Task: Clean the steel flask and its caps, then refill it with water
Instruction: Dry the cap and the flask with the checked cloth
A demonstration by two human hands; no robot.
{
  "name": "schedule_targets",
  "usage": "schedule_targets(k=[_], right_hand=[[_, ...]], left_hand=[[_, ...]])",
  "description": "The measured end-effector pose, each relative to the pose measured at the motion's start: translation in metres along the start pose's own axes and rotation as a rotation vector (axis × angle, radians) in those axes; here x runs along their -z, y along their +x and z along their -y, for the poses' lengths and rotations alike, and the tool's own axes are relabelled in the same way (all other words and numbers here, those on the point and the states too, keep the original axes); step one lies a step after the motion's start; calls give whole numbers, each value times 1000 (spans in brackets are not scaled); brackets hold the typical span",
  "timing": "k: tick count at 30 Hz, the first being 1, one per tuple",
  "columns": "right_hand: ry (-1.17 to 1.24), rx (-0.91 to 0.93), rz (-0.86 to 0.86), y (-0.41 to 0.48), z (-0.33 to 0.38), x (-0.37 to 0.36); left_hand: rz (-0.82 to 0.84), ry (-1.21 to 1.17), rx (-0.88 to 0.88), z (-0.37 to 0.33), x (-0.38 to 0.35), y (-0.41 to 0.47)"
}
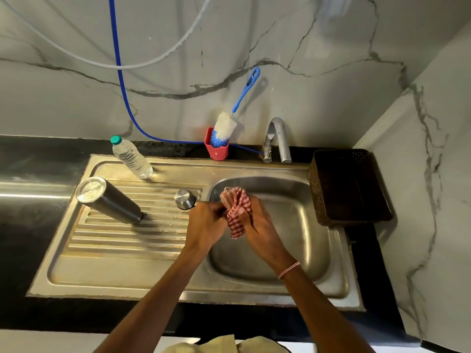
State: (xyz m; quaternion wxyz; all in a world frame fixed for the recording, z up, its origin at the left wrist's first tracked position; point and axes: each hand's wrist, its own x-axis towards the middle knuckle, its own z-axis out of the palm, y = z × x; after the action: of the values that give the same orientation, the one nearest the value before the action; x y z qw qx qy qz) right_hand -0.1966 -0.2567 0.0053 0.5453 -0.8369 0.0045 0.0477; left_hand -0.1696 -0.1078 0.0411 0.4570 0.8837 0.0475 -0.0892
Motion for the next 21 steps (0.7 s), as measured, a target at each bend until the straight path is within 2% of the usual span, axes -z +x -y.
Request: schedule_targets(k=[1,4,8,11,14,16,21], right_hand=[[9,-25,4,1,3,-1],[263,-213,0,11,10,2],[504,-486,8,24,9,7],[882,-616,-18,23,2,8],[1089,-522,-53,14,-2,9],[1014,-442,-40,8,-4,7],[478,-318,-15,5,3,3]], left_hand=[[11,50,-44,2,-1,0],[15,91,-184,9,-4,-1],[79,57,-267,15,-2,2],[80,-83,-225,14,0,5],[8,-314,-56,12,-3,5],[-26,-349,-10,9,-5,3],[-9,-185,-120,11,-3,-3]])
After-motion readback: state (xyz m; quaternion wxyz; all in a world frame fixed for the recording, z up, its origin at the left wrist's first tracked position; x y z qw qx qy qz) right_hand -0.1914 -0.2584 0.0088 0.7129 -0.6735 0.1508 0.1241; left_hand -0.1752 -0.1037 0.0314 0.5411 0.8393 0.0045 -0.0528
